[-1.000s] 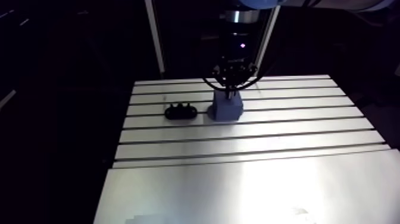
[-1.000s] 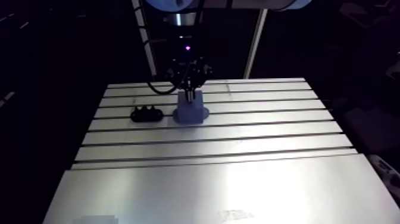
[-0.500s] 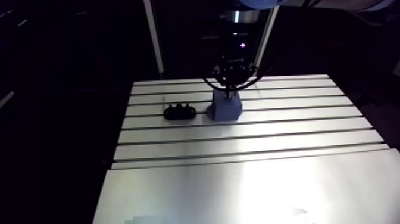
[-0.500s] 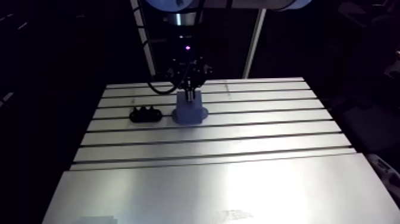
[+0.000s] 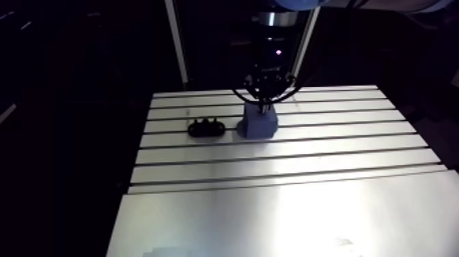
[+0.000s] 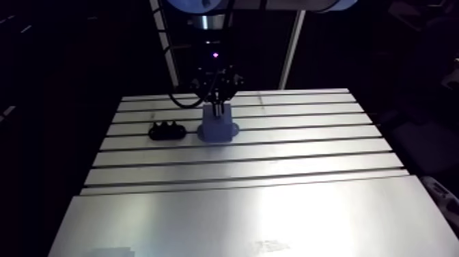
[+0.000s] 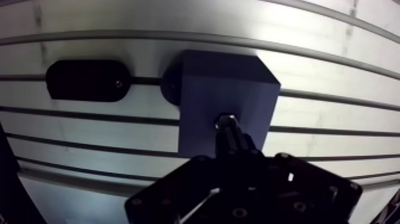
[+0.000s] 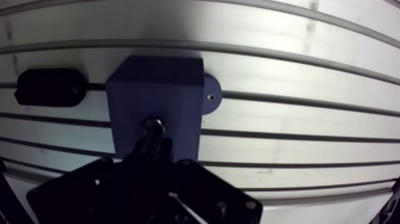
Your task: Pick up the M10 bolt and insert it into the hex recess until seated.
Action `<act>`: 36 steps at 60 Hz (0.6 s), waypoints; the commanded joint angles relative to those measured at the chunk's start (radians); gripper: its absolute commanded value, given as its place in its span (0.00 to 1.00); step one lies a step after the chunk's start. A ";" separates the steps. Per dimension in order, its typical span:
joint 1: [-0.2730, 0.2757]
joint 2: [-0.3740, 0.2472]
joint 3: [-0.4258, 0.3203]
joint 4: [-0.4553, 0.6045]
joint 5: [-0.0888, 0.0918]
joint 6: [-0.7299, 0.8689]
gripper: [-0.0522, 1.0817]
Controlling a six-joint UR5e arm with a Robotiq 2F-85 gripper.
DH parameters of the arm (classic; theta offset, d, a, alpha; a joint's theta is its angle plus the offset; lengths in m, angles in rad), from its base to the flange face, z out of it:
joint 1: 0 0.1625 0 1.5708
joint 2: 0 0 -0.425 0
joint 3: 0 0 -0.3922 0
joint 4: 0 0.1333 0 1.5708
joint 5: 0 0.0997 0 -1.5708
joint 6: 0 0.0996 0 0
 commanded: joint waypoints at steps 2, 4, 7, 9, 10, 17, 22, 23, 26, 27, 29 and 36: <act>0.000 0.005 -0.001 0.001 0.000 0.000 1.00; 0.000 0.005 -0.001 0.000 0.000 0.000 1.00; 0.000 0.005 -0.001 0.001 0.000 0.000 1.00; 0.000 0.006 -0.001 0.000 0.000 0.000 1.00; 0.000 0.006 -0.001 0.000 0.000 0.000 1.00; 0.000 0.005 0.001 0.000 0.000 0.000 1.00; 0.000 0.005 0.001 0.000 0.000 0.000 1.00; 0.000 0.005 0.001 0.000 0.000 0.000 1.00; 0.000 0.005 0.001 0.001 0.000 0.000 1.00; 0.000 0.005 0.001 0.001 0.000 0.000 1.00; 0.000 0.005 0.001 0.001 0.000 0.000 1.00; 0.000 0.005 0.001 0.000 0.000 0.000 1.00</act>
